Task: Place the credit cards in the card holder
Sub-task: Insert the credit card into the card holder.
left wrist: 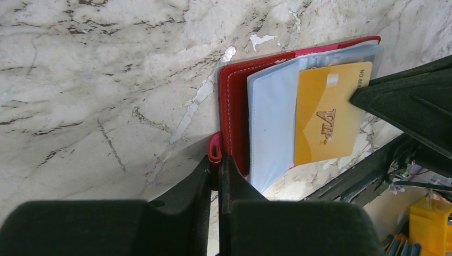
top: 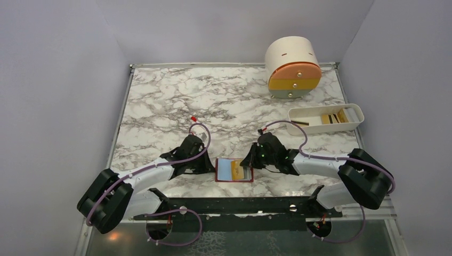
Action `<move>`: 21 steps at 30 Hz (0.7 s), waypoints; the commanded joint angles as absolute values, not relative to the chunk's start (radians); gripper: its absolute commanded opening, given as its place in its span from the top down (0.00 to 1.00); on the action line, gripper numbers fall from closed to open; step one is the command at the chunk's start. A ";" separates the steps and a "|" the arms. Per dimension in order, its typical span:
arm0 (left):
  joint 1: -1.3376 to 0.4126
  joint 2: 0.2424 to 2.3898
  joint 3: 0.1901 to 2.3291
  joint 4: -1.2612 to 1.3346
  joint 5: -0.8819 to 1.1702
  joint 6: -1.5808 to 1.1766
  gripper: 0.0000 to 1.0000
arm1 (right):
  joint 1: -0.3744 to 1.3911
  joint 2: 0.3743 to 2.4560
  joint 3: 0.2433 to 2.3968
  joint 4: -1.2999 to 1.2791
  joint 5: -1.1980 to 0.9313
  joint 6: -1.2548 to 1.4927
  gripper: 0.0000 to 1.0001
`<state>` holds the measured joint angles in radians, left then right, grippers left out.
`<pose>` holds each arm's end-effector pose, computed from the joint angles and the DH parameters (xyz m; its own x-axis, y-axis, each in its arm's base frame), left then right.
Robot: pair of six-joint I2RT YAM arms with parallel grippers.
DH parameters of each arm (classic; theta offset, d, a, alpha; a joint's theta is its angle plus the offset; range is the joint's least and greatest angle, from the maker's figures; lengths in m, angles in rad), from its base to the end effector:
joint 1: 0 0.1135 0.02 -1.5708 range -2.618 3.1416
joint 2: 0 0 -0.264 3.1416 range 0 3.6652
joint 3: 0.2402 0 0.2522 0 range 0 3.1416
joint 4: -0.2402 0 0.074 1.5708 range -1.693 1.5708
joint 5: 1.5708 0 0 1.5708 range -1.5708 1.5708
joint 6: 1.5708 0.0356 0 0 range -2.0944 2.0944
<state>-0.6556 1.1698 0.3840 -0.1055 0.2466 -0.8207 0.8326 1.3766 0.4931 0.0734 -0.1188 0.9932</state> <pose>0.1538 -0.1293 0.1413 -0.9418 -0.1707 -0.2895 0.0348 0.8072 -0.5892 0.1626 0.1850 0.1421 -0.9275 0.2166 -0.3045 -0.0227 0.7807 0.6245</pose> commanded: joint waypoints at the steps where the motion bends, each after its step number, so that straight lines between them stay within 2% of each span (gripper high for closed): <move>1: -0.656 1.173 0.358 -0.119 0.268 -0.822 1.00 | 0.840 1.419 0.469 0.144 -0.144 0.979 0.99; 21: -0.656 1.189 0.349 -0.105 0.265 -0.822 1.00 | 0.840 1.469 0.466 0.270 -0.089 0.964 0.99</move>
<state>-0.6544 1.1698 0.3786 -0.0940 0.2512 -0.8215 0.8318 1.4288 0.4622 0.2146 -0.1234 0.9878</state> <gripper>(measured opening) 0.087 0.015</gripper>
